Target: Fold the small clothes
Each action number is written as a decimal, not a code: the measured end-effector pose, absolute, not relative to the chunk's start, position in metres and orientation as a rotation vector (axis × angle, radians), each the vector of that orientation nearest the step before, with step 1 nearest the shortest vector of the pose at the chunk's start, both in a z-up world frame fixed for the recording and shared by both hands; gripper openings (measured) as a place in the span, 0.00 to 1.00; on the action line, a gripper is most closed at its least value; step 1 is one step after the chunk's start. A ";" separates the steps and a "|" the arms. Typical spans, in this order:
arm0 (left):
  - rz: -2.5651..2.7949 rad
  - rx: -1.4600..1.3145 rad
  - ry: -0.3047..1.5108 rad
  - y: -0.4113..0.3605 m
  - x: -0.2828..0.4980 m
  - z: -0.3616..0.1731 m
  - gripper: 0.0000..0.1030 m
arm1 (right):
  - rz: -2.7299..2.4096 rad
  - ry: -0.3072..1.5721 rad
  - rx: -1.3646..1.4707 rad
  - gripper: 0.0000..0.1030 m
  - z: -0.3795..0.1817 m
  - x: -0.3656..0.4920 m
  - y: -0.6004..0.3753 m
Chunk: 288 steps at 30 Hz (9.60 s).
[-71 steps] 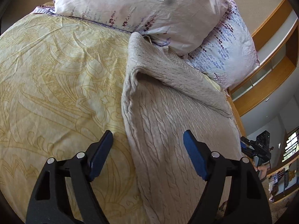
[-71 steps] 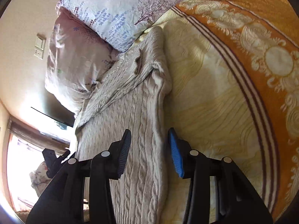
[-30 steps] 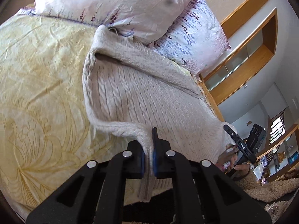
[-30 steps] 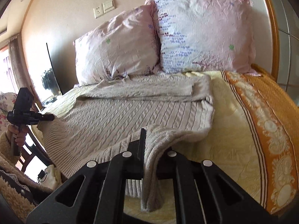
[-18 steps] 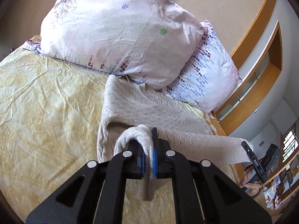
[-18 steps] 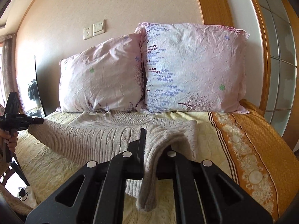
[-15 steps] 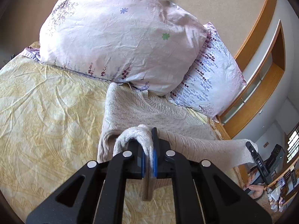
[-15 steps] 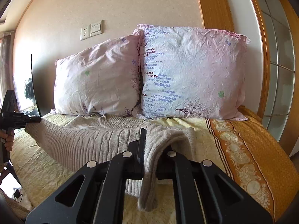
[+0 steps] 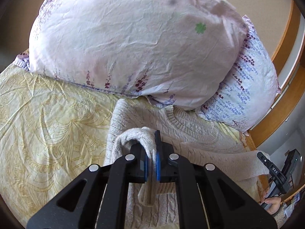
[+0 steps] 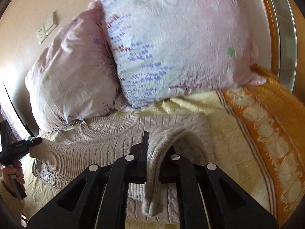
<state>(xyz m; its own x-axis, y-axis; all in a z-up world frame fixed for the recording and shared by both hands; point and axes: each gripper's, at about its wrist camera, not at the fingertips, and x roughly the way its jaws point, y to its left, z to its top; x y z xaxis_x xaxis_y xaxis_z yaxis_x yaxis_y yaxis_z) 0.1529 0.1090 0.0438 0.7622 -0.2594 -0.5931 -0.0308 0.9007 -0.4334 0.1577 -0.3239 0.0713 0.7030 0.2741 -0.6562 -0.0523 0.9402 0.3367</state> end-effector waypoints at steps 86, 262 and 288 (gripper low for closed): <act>-0.087 -0.118 0.938 0.086 0.279 0.026 0.43 | 0.092 1.139 0.088 0.34 0.013 0.310 -0.308; -0.438 0.131 0.657 -0.102 0.118 0.039 0.11 | 0.232 0.786 0.398 0.11 0.117 0.116 -0.397; -0.437 0.116 0.765 -0.099 0.118 0.016 0.22 | 0.217 0.979 0.612 0.53 0.052 0.190 -0.430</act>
